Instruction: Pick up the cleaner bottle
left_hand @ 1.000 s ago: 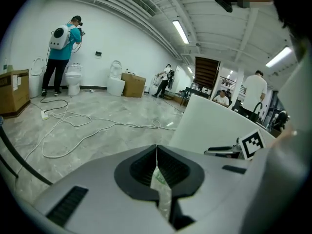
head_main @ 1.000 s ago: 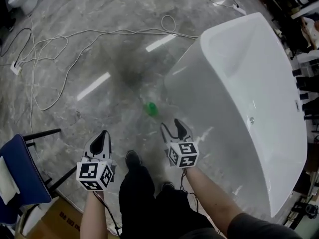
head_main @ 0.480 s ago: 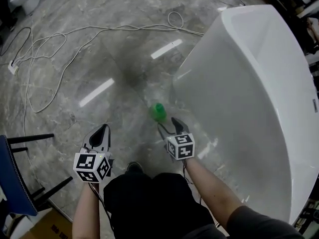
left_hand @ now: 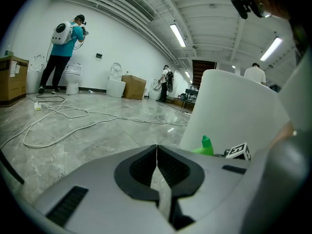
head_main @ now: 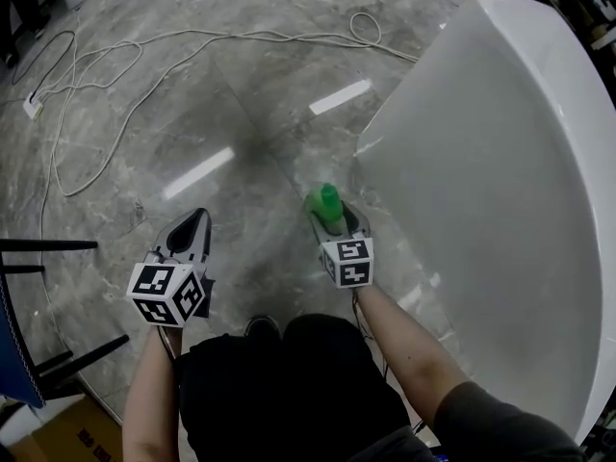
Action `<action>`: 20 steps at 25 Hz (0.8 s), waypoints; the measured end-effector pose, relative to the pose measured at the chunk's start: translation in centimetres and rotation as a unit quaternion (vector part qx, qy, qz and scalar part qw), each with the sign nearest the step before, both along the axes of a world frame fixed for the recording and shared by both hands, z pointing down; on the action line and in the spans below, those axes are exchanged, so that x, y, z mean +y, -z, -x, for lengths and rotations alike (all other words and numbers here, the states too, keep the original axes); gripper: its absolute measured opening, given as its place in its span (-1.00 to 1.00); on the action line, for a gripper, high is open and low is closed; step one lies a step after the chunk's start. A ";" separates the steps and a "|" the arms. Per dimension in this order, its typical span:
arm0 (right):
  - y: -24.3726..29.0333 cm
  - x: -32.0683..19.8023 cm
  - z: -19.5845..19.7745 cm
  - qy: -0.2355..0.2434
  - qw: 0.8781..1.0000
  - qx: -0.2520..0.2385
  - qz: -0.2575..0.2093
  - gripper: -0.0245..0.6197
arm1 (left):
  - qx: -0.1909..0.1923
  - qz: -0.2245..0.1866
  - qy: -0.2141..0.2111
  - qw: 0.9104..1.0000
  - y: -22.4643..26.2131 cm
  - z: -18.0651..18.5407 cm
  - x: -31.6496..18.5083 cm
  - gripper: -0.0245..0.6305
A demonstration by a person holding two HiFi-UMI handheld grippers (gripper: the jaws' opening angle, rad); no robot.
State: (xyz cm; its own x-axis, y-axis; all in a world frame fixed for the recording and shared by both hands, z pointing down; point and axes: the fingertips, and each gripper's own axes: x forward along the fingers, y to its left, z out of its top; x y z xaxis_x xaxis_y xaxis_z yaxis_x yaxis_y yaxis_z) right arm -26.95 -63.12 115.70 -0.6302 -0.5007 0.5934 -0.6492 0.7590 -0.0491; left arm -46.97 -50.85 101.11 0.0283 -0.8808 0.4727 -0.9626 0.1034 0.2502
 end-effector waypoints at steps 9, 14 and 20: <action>-2.0 -1.1 2.3 0.016 1.000 -0.009 -0.003 -0.12 | -0.025 -0.002 -0.001 1.000 -0.6 0.8 -0.3 -0.88; -1.9 -1.6 3.4 0.004 1.000 -0.016 -0.010 -0.12 | -0.011 -0.003 0.003 1.000 -1.1 0.9 -0.2 -0.88; -2.4 -2.1 3.0 0.000 1.000 -0.015 0.017 -0.28 | -0.013 -0.005 0.003 1.000 -0.7 1.0 -0.2 -0.88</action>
State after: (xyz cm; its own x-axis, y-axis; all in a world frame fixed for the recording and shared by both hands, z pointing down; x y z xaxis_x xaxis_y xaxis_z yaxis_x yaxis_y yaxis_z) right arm -29.96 -65.26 118.09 -0.6482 -0.4802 0.5910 -0.6465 0.7571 -0.0938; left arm -48.01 -51.08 101.76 0.0098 -0.8858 0.4639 -0.9684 0.1072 0.2253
